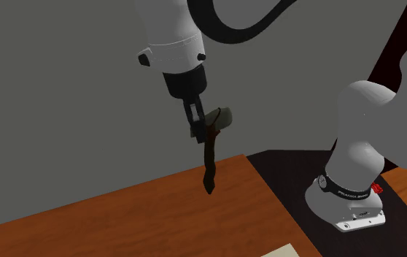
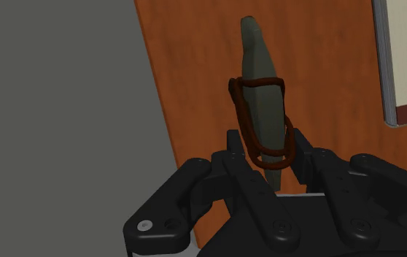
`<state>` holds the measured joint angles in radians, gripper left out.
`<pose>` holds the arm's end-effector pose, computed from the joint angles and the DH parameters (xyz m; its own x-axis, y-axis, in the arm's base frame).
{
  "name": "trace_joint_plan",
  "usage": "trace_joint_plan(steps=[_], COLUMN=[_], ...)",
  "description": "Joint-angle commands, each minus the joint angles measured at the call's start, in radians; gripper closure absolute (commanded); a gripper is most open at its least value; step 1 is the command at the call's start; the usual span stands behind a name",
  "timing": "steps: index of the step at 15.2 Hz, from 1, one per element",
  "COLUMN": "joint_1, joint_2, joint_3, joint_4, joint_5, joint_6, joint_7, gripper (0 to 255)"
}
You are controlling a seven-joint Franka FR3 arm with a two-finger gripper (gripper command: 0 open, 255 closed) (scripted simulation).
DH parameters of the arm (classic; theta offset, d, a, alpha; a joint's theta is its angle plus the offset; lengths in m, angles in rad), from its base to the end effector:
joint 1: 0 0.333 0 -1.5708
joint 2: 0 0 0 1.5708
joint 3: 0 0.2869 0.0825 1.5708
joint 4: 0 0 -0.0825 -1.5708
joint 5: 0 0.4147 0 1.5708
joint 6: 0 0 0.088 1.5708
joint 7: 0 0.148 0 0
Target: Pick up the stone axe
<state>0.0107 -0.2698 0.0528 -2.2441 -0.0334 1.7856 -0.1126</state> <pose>0.4749 0.0258 0.3826 0.9654 0.1764 -0.1920 0.1842 -0.9826 0.0233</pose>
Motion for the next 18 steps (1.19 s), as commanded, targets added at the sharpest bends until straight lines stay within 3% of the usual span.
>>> trace_joint_plan(steps=[1,8,18], joint_1=[0.0,0.0,0.0], joint_2=[0.0,0.001,-0.02], joint_3=[0.0,0.001,0.0], joint_4=[-0.002,0.0,0.115], joint_5=[0.0,0.0,0.002], joint_6=[0.002,0.001,-0.135], joint_7=[0.0,0.001,-0.005], gripper=[255,255,255])
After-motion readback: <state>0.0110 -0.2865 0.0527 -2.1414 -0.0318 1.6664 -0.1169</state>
